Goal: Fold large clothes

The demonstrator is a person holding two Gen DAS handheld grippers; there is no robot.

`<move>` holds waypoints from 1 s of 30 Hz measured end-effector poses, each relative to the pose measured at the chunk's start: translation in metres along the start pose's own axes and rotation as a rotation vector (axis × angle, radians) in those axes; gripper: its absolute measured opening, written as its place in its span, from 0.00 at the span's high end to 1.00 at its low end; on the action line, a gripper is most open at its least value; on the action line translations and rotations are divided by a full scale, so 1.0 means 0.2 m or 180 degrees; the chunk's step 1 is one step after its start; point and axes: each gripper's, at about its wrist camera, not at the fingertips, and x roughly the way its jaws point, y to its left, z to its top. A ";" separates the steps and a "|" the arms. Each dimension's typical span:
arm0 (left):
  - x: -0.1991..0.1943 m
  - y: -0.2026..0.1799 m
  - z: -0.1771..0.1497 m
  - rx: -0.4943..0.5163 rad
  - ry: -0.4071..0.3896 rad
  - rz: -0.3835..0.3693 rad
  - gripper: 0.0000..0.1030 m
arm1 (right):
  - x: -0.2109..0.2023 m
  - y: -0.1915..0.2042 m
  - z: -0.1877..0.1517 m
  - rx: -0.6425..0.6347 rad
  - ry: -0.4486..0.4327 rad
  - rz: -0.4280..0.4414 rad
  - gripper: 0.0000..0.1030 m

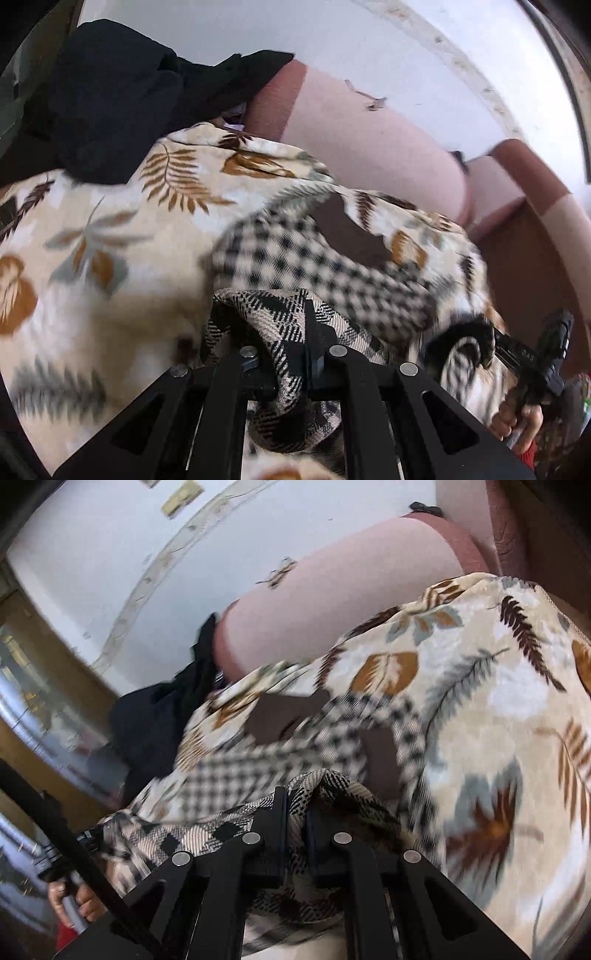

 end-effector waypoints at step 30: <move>0.31 0.40 0.42 -0.1713 -0.0213 -0.1044 0.30 | 0.05 -0.42 0.27 0.0655 -0.0808 0.0058 0.26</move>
